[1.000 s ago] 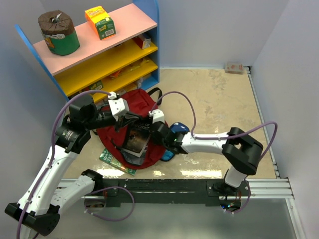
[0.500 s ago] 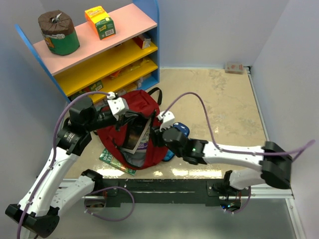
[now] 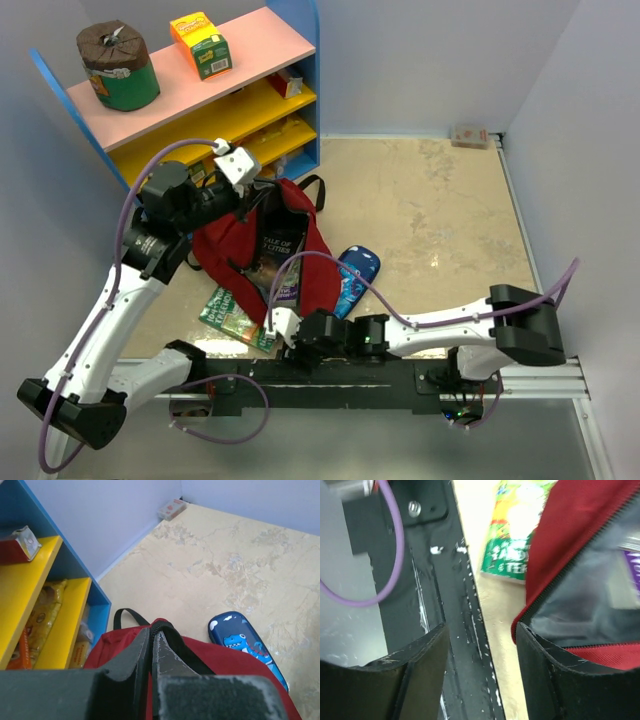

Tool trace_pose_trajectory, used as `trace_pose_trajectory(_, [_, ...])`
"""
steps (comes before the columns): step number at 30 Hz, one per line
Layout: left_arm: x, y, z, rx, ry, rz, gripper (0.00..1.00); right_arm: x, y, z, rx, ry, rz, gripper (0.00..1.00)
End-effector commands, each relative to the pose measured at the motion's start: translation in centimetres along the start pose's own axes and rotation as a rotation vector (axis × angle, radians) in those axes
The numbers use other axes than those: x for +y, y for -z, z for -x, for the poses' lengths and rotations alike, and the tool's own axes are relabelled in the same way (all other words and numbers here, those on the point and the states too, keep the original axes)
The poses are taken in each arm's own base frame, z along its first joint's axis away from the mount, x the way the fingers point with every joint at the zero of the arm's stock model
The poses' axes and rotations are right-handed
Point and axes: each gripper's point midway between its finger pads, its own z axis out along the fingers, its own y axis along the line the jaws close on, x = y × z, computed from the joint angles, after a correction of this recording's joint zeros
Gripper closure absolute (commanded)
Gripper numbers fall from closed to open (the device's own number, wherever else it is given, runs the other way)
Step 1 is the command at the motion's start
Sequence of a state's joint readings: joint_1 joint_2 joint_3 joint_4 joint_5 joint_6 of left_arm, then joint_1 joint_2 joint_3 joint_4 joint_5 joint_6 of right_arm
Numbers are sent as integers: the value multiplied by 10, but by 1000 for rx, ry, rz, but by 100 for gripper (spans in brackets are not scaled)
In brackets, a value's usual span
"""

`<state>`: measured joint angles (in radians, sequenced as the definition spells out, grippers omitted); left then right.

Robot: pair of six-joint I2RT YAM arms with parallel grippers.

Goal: Pack the student bag
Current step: Place the book in the student bag.

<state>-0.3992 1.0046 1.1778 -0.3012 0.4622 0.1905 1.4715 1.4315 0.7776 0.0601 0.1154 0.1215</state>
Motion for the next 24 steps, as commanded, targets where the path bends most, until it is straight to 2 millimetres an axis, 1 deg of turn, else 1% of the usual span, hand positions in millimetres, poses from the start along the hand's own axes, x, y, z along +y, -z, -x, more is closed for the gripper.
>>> trace_pose_trajectory(1, [14, 18, 97, -273, -126, 60, 95, 14, -22, -3, 43, 39, 80, 41])
trace_pose_trajectory(2, [14, 21, 104, -290, -135, 56, 95, 4, -29, -9, 59, 38, 36, 41])
trace_pose_trajectory(4, [10, 20, 107, -298, -134, 32, 94, -18, -42, 1, 28, 7, -63, 39])
trace_pose_trajectory(5, [10, 20, 109, -302, -133, 29, 94, -47, -47, 3, 16, -20, -171, 38])
trace_pose_trajectory(6, [10, 21, 111, -305, -135, 26, 94, -58, -48, 9, -19, -47, -216, 37])
trace_pose_trajectory(7, [8, 21, 111, -305, -138, 17, 94, -69, -48, 26, -90, -73, -246, 36])
trace_pose_trajectory(8, [7, 21, 112, -305, -140, 11, 94, -91, -45, 34, -127, -106, -305, 35])
trace_pose_trajectory(10, [6, 22, 113, -307, -150, 5, 94, -112, -44, 47, -182, -154, -367, 32])
trace_pose_trajectory(11, [5, 24, 115, -311, -152, 5, 94, -125, -43, 48, -184, -169, -400, 32])
trace_pose_trajectory(12, [4, 25, 116, -314, -154, 2, 94, -136, -42, 50, -189, -168, -453, 31])
trace_pose_trajectory(13, [3, 25, 116, -318, -156, -3, 94, -142, -39, 53, -204, -170, -479, 31])
trace_pose_trajectory(15, [0, 26, 114, -313, -150, -11, 94, -154, -32, 57, -229, -179, -540, 29])
trace_pose_trajectory(16, [-1, 27, 113, -314, -149, -16, 94, -157, -32, 59, -239, -186, -549, 29])
trace_pose_trajectory(17, [-2, 27, 108, -308, -144, -19, 94, -166, -32, 55, -229, -194, -577, 28])
trace_pose_trajectory(18, [-4, 27, 105, -304, -139, -22, 93, -174, -39, 47, -200, -207, -614, 27])
trace_pose_trajectory(19, [-5, 26, 99, -298, -134, -27, 93, -181, -42, 34, -154, -209, -647, 27])
trace_pose_trajectory(20, [-6, 27, 98, -300, -137, -31, 93, -191, -43, 27, -130, -220, -689, 27])
trace_pose_trajectory(21, [-7, 27, 97, -298, -137, -33, 93, -197, -45, 24, -115, -231, -722, 27])
trace_pose_trajectory(22, [-7, 26, 96, -297, -141, -34, 93, -210, -41, 11, -79, -228, -809, 27])
trace_pose_trajectory(24, [-6, 24, 94, -293, -145, -34, 93, -232, -33, -5, -38, -288, -908, 26])
